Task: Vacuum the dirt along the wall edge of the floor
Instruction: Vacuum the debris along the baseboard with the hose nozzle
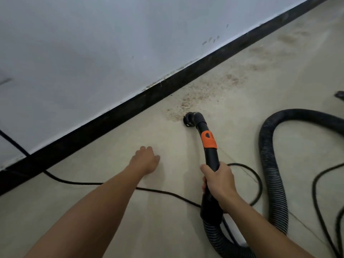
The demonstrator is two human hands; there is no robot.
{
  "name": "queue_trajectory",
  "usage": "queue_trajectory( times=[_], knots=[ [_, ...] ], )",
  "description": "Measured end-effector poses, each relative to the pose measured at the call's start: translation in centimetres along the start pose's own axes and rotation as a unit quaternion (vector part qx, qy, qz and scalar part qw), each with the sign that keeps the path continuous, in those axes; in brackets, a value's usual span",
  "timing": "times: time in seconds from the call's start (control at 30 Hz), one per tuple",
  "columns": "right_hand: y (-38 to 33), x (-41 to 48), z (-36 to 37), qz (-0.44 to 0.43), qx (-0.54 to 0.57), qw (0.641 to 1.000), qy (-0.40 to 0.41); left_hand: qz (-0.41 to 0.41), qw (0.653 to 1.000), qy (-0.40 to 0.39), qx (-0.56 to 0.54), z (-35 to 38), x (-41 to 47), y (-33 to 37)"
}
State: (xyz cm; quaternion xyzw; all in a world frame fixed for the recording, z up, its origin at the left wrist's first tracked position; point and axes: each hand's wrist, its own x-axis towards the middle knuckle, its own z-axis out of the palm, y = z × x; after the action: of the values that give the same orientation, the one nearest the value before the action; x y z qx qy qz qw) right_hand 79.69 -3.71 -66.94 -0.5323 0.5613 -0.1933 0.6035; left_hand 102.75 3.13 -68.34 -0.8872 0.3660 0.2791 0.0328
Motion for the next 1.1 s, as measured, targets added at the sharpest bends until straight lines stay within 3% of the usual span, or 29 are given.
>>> queue_trajectory(
  times=[0.17, 0.4, 0.6, 0.9, 1.1],
  knots=[
    [-0.6, 2.2, 0.5, -0.013, -0.008, 1.0, -0.004, -0.041, 0.984, 0.172, -0.017, 4.3, 2.4, -1.2],
    [0.0, 1.6, 1.7, -0.027, -0.061, 0.997, -0.034, -0.031, 0.965, 0.261, -0.014, 6.1, 3.2, -1.8],
    [-2.2, 3.7, 3.5, -0.055, -0.12, 0.991, 0.003, -0.037, 0.963, 0.264, -0.024, 6.1, 3.3, -1.7],
    [-4.1, 5.4, 5.2, -0.041, -0.151, 0.988, -0.005, -0.048, 0.969, 0.243, -0.025, 5.5, 3.1, -1.6],
    [-5.0, 6.4, 7.8, -0.049, -0.172, 0.983, -0.051, -0.044, 0.971, 0.232, -0.033, 5.3, 3.2, -1.6]
  ],
)
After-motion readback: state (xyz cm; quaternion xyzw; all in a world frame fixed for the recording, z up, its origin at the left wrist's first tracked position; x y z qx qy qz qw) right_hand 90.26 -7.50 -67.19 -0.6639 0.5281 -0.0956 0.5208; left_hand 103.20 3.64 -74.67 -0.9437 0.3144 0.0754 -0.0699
